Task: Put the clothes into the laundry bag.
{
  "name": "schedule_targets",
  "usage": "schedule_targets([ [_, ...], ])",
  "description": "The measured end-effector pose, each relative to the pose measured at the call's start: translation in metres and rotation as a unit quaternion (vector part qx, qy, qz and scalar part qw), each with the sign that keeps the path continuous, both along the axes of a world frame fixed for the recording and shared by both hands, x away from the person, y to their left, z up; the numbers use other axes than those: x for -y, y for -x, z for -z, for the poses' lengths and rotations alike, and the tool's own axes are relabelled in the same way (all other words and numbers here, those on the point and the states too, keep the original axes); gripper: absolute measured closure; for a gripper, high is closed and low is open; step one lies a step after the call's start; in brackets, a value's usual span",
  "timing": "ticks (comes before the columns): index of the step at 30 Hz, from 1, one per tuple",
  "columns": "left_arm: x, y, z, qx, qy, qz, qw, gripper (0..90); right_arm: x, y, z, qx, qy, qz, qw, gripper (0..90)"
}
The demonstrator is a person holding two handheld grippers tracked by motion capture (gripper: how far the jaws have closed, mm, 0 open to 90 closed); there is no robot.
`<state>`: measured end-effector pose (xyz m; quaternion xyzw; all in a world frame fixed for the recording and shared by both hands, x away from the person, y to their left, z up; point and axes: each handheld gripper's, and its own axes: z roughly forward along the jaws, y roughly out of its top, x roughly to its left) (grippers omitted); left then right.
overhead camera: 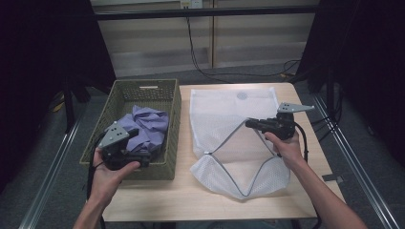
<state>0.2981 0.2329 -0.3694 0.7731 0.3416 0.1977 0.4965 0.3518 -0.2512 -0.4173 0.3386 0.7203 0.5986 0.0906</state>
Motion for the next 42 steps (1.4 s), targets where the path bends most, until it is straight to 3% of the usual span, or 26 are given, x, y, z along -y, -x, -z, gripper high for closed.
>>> schedule_targets([
  [2, -0.007, -0.011, 0.002, -0.020, -0.018, -0.017, 0.9995, 5.6, 0.000, 0.000, 0.000, 0.000, 0.002, -0.001, 1.0000, 88.2],
  [7, -0.013, -0.031, 0.008, -0.047, -0.023, -0.034, 0.9981, 5.1, 0.000, 0.000, 0.000, -0.002, 0.002, 0.000, 1.0000, 88.2],
  [13, -0.011, -0.048, 0.009, -0.055, -0.054, -0.038, 0.9962, 4.6, -0.001, 0.000, 0.001, -0.002, 0.003, -0.002, 1.0000, 88.3],
  [16, -0.011, -0.058, 0.012, -0.068, -0.052, -0.048, 0.9952, 4.5, -0.001, 0.000, 0.001, -0.003, 0.003, -0.002, 1.0000, 88.3],
  [18, -0.011, -0.067, 0.016, -0.093, -0.061, -0.048, 0.9926, 5.0, -0.001, 0.000, 0.001, -0.004, 0.004, -0.005, 1.0000, 88.3],
  [19, -0.010, -0.074, 0.020, -0.094, -0.083, -0.057, 0.9905, 4.7, -0.001, 0.000, 0.001, -0.003, 0.003, -0.006, 1.0000, 88.3],
  [24, -0.012, -0.086, 0.025, -0.094, -0.088, -0.061, 0.9898, 5.1, 0.000, 0.000, 0.001, -0.003, 0.004, -0.005, 1.0000, 88.3],
  [25, -0.014, -0.088, 0.025, -0.095, -0.097, -0.061, 0.9888, 5.1, 0.000, 0.000, 0.001, -0.004, 0.004, -0.004, 1.0000, 88.3],
  [26, -0.014, -0.091, 0.027, -0.094, -0.088, -0.067, 0.9895, 4.7, 0.000, -0.001, 0.001, -0.004, 0.004, -0.003, 1.0000, 88.3],
  [31, -0.023, -0.104, 0.041, -0.102, -0.091, -0.074, 0.9879, 5.0, 0.000, -0.001, 0.001, -0.002, 0.004, -0.004, 1.0000, 88.3],
  [32, -0.026, -0.107, 0.048, -0.098, -0.087, -0.090, 0.9873, 6.4, 0.000, -0.001, 0.001, -0.004, 0.003, -0.004, 1.0000, 88.3],
  [36, -0.029, -0.113, 0.055, -0.111, -0.077, -0.083, 0.9873, 7.0, 0.001, -0.002, 0.002, -0.006, 0.002, -0.004, 1.0000, 88.3],
  [38, -0.028, -0.114, 0.056, -0.108, -0.072, -0.077, 0.9885, 8.1, 0.000, -0.002, 0.003, -0.006, 0.003, -0.002, 1.0000, 88.3],
  [41, -0.029, -0.120, 0.060, -0.112, -0.100, -0.082, 0.9852, 8.1, 0.000, -0.003, 0.004, -0.010, 0.003, -0.002, 0.9999, 88.4],
  [42, -0.030, -0.123, 0.063, -0.123, -0.099, -0.086, 0.9837, 7.6, 0.000, -0.003, 0.004, -0.012, 0.003, -0.003, 0.9999, 88.4],
])
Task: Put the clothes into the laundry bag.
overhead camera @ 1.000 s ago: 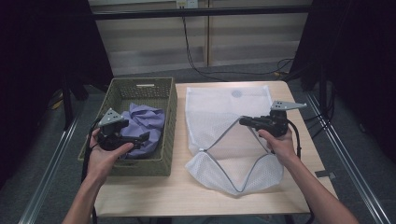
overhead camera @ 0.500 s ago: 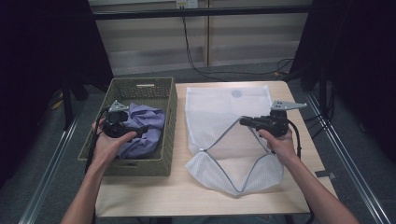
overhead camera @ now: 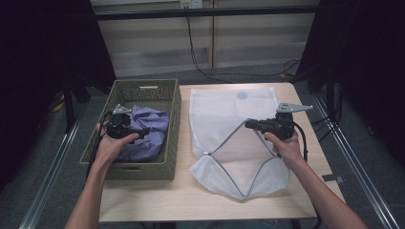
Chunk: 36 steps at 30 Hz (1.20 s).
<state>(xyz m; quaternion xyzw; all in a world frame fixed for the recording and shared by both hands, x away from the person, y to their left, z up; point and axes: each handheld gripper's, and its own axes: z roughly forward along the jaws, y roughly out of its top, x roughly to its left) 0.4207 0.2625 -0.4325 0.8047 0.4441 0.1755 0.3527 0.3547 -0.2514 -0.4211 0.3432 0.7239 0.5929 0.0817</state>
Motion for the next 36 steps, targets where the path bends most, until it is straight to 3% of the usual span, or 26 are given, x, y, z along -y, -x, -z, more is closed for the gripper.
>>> schedule_targets([
  [1, -0.001, -0.002, 0.002, -0.008, 0.001, -0.002, 1.0000, 7.5, 0.000, 0.000, 0.000, 0.000, 0.001, 0.000, 1.0000, 88.4],
  [4, -0.002, -0.008, 0.008, -0.029, -0.022, 0.006, 0.9993, 7.8, -0.001, -0.001, 0.001, -0.002, 0.003, -0.004, 1.0000, 88.3],
  [5, -0.002, -0.011, 0.011, -0.052, -0.016, 0.020, 0.9983, 5.8, -0.001, -0.001, 0.002, -0.006, 0.005, -0.004, 1.0000, 88.3],
  [7, 0.000, -0.012, 0.013, -0.058, -0.010, 0.018, 0.9981, 5.3, -0.001, -0.002, 0.003, -0.010, 0.005, -0.003, 0.9999, 88.4],
  [8, 0.001, -0.013, 0.016, -0.072, -0.013, 0.030, 0.9969, 5.2, -0.001, -0.002, 0.003, -0.010, 0.005, -0.004, 0.9999, 88.3],
  [11, 0.003, -0.014, 0.018, -0.078, -0.017, 0.030, 0.9963, 5.2, -0.002, -0.003, 0.004, -0.010, 0.007, -0.004, 0.9999, 88.3],
  [15, 0.009, -0.017, 0.025, -0.111, -0.032, 0.051, 0.9920, 4.5, -0.003, -0.003, 0.003, -0.014, 0.008, -0.006, 0.9999, 88.2],
  [20, 0.016, -0.021, 0.031, -0.117, -0.056, 0.063, 0.9896, 3.5, -0.004, -0.004, 0.005, -0.016, 0.010, -0.007, 0.9998, 88.2],
  [22, 0.019, -0.022, 0.036, -0.130, -0.078, 0.077, 0.9855, 2.6, -0.004, -0.004, 0.005, -0.017, 0.008, -0.009, 0.9998, 87.9],
  [26, 0.020, -0.023, 0.041, -0.134, -0.085, 0.079, 0.9841, 1.9, -0.004, -0.004, 0.005, -0.018, 0.008, -0.011, 0.9997, 87.9],
  [28, 0.020, -0.022, 0.049, -0.148, -0.112, 0.094, 0.9781, 1.9, -0.004, -0.003, 0.005, -0.018, 0.008, -0.012, 0.9997, 87.9],
  [29, 0.020, -0.022, 0.049, -0.148, -0.112, 0.094, 0.9781, 1.7, -0.004, -0.003, 0.005, -0.018, 0.009, -0.012, 0.9997, 87.9],
  [31, 0.024, -0.021, 0.052, -0.145, -0.138, 0.106, 0.9740, 0.0, -0.003, -0.003, 0.005, -0.018, 0.009, -0.011, 0.9997, 87.9],
  [32, 0.024, -0.021, 0.052, -0.145, -0.138, 0.106, 0.9740, 0.0, -0.003, -0.003, 0.005, -0.018, 0.009, -0.012, 0.9997, 87.9],
  [33, 0.024, -0.021, 0.053, -0.143, -0.130, 0.096, 0.9764, 0.0, -0.003, -0.003, 0.005, -0.018, 0.009, -0.012, 0.9997, 87.9],
  [35, 0.023, -0.020, 0.053, -0.139, -0.140, 0.102, 0.9750, 0.0, -0.002, -0.004, 0.006, -0.019, 0.009, -0.011, 0.9997, 87.9],
  [36, 0.024, -0.020, 0.054, -0.138, -0.135, 0.094, 0.9767, 0.0, -0.002, -0.004, 0.006, -0.020, 0.010, -0.010, 0.9997, 87.9],
])
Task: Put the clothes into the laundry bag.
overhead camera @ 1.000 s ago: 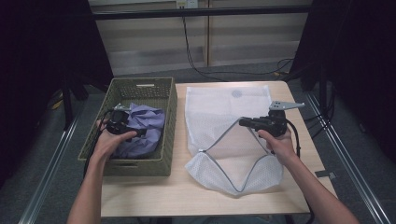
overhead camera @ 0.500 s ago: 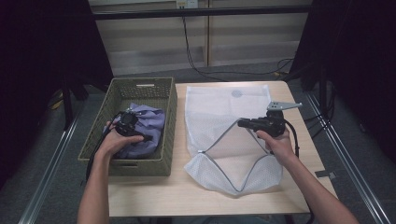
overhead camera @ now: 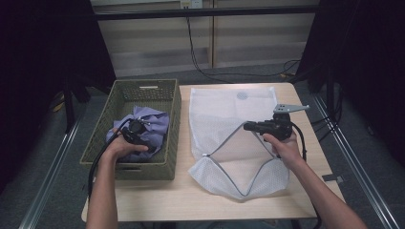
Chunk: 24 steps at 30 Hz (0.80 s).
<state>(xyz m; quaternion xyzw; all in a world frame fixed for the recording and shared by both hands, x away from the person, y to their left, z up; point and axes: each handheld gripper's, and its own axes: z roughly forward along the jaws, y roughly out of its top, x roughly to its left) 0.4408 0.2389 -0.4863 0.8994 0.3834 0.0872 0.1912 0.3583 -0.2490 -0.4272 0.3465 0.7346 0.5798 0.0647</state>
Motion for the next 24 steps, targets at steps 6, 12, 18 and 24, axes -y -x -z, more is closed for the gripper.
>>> schedule_targets([
  [6, 0.001, 0.000, -0.001, -0.006, -0.005, 0.002, 1.0000, 2.5, 0.000, 0.000, 0.001, 0.000, 0.000, -0.003, 1.0000, 87.9],
  [12, 0.004, -0.003, -0.011, -0.045, -0.006, 0.022, 0.9987, 19.2, -0.002, -0.001, 0.003, -0.004, 0.002, -0.004, 1.0000, 88.0],
  [18, 0.006, -0.004, -0.016, -0.050, -0.010, 0.026, 0.9983, 45.1, -0.001, 0.000, 0.002, -0.003, 0.003, -0.003, 1.0000, 88.0],
  [24, 0.005, -0.006, -0.023, -0.065, -0.021, 0.022, 0.9975, 83.2, -0.001, -0.001, 0.003, -0.003, 0.002, -0.003, 1.0000, 88.1],
])
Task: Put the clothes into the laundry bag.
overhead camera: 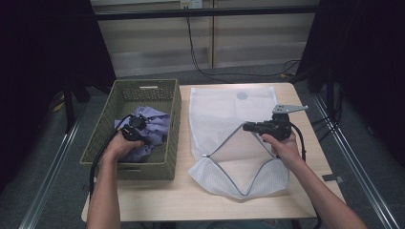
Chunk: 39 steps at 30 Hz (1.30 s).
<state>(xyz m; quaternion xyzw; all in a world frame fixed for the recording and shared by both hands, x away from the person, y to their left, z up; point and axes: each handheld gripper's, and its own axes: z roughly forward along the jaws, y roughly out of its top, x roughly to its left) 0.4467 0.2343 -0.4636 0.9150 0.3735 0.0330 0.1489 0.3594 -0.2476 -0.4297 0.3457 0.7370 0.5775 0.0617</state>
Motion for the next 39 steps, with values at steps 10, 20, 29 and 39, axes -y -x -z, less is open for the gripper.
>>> schedule_targets([
  [10, -0.005, 0.000, -0.009, 0.017, 0.037, -0.050, 0.9979, 85.2, 0.000, 0.000, -0.001, 0.002, -0.001, 0.000, 1.0000, 88.2],
  [20, -0.018, 0.007, -0.033, 0.076, 0.108, -0.067, 0.9891, 85.1, 0.000, 0.000, -0.001, 0.001, -0.001, 0.003, 1.0000, 88.2],
  [29, -0.029, 0.020, -0.055, 0.135, 0.163, -0.083, 0.9738, 85.2, 0.000, 0.000, -0.002, 0.004, -0.001, 0.004, 1.0000, 88.2],
  [39, -0.037, 0.038, -0.078, 0.213, 0.229, -0.090, 0.9454, 85.2, 0.000, 0.001, -0.003, 0.005, -0.001, 0.002, 1.0000, 88.3],
])
